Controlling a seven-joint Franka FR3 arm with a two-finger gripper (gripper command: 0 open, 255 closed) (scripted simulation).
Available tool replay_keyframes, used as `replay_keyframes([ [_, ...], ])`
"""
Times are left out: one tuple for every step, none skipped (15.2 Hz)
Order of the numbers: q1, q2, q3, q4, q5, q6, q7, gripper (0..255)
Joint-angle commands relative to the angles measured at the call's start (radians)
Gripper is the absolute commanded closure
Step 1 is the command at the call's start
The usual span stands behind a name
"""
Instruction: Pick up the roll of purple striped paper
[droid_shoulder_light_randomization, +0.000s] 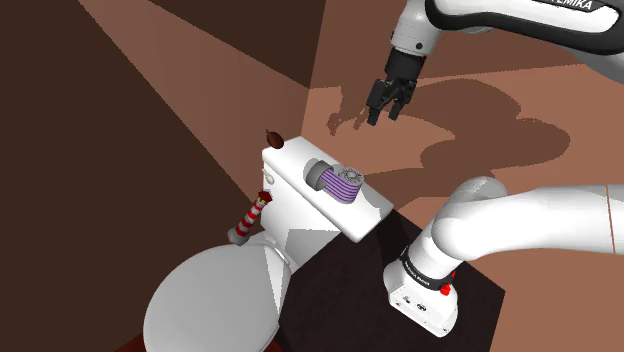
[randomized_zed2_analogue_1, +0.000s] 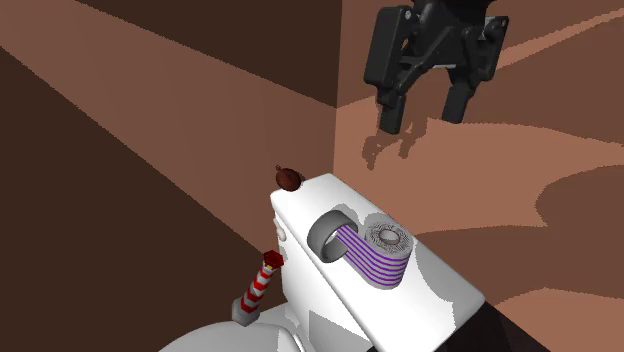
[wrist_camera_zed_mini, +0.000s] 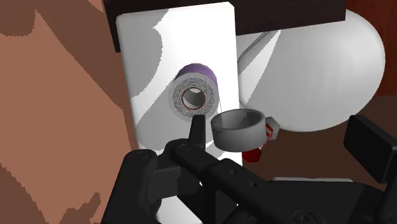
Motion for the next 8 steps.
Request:
replay_keyframes([
  [0.000,0.000,0.000,0.000,0.000,0.000,0.000,0],
  [0.005,0.009,-0.006,-0.026,-0.007,0.034,-0.021,0],
  [0.010,0.020,-0.012,-0.052,-0.014,0.069,-0.042,0],
  [0.015,0.032,-0.018,-0.076,-0.020,0.104,-0.062,0],
  [0.020,0.046,-0.025,-0.098,-0.027,0.139,-0.083,0],
  [0.025,0.062,-0.031,-0.120,-0.034,0.176,-0.103,0],
  [0.029,0.080,-0.038,-0.140,-0.040,0.213,-0.123,0],
  [0.034,0.099,-0.044,-0.159,-0.046,0.250,-0.143,0],
])
